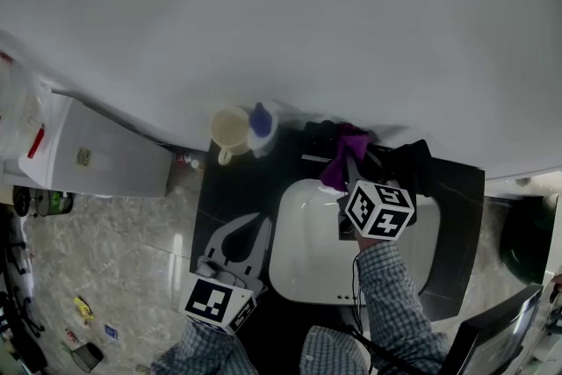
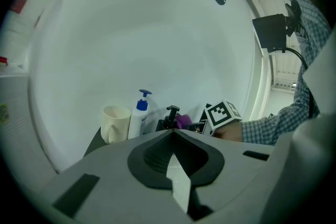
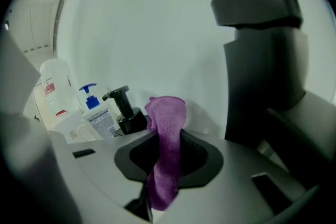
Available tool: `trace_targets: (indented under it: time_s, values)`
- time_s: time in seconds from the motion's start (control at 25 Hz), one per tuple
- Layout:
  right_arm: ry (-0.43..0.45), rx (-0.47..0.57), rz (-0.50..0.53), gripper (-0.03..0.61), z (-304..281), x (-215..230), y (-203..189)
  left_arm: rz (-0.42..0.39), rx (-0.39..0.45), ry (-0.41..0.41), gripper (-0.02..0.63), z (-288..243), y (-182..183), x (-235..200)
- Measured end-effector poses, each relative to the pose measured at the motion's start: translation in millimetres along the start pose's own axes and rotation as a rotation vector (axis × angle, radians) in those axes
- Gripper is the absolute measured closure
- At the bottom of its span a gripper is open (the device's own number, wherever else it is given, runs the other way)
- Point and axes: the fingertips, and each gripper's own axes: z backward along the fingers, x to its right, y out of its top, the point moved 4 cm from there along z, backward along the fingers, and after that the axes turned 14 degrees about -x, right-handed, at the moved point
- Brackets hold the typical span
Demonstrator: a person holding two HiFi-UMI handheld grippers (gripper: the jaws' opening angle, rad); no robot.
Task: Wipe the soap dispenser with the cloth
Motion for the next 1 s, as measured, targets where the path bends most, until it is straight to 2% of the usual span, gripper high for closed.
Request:
trace_targets:
  time_s: [0.32,0.56,0.76,1.0]
  values:
    - [0.000,0.113,0.042,0.491,40.0,-17.3,33.6,-0.008,0.013,-0.004,0.603,4.9,5.2,-2.4]
    - [0.041,0.204,0.112,0.491,65.1,-39.0,66.8,-0.006,0.026,-0.013,0.603,5.1,6.7,0.0]
    - [0.087,0.229,0.199,0.491,64.0,-64.0,76.6,0.002,0.028,-0.011,0.603,7.7,5.1,-2.7]
    - [0.074,0.206,0.327,0.491,53.1,-82.9,64.7,0.006,0.030,-0.001,0.603,12.5,3.3,-5.5]
